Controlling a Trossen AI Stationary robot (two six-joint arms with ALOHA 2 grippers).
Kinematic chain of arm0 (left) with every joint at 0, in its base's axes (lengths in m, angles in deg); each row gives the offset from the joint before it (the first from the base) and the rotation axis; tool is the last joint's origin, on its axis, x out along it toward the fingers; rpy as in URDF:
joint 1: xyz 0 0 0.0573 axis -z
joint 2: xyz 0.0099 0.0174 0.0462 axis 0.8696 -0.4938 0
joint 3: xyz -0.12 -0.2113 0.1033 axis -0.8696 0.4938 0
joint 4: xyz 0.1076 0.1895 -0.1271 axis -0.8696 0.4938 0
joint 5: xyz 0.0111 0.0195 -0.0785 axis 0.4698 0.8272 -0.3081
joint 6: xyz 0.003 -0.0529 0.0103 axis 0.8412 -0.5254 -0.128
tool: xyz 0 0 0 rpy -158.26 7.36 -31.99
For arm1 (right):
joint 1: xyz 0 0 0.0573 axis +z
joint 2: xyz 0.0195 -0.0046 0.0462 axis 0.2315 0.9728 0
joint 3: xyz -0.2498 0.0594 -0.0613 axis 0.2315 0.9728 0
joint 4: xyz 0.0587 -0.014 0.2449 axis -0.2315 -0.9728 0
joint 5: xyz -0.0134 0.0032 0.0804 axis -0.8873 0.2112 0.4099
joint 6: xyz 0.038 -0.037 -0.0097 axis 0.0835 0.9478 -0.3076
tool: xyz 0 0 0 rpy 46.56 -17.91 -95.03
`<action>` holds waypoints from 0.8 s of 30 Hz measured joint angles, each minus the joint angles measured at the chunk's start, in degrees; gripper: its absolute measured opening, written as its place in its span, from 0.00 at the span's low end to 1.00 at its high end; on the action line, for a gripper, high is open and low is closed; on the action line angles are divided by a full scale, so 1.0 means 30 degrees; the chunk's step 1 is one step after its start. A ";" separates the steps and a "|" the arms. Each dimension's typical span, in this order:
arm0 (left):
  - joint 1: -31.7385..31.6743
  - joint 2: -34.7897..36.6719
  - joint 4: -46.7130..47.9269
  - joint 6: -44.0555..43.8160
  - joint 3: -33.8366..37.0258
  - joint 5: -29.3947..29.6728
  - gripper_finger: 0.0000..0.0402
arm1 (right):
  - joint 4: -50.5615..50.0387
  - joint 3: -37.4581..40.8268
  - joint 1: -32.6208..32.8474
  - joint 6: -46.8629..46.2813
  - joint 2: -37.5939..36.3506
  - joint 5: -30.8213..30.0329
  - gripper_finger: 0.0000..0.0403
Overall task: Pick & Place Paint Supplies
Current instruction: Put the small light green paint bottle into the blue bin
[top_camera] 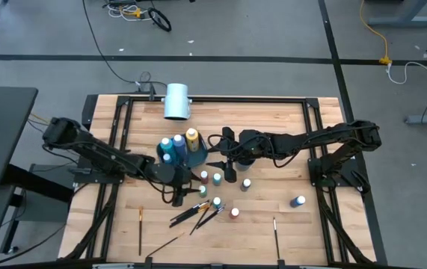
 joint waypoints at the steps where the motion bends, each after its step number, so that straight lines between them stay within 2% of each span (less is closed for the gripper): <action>1: 0.0007 -0.0390 -0.0560 0.0000 0.0000 -0.0326 0.46 | 0.0001 0.0000 0.0000 -0.0007 0.0000 0.0000 0.55; 5: 0.0007 -0.1733 -0.2108 0.0026 -0.0007 -0.0647 0.46 | -0.0024 0.0000 0.0007 -0.0015 0.0000 0.0000 0.55; 11: -0.0015 -0.2878 -0.2912 0.0026 -0.0066 -0.0102 0.46 | -0.0707 0.0000 0.0011 -0.0320 0.0000 0.0011 0.55; 17: 0.0029 -0.3019 -0.2621 -0.0061 -0.0015 -0.0148 0.45 | -0.1298 0.0004 0.0023 -0.1573 0.0000 0.0065 0.55; 24: 0.0087 -0.3030 -0.2523 -0.0046 0.0007 -0.0106 0.41 | -0.1572 0.0002 0.0036 -0.1617 0.0000 0.0063 0.55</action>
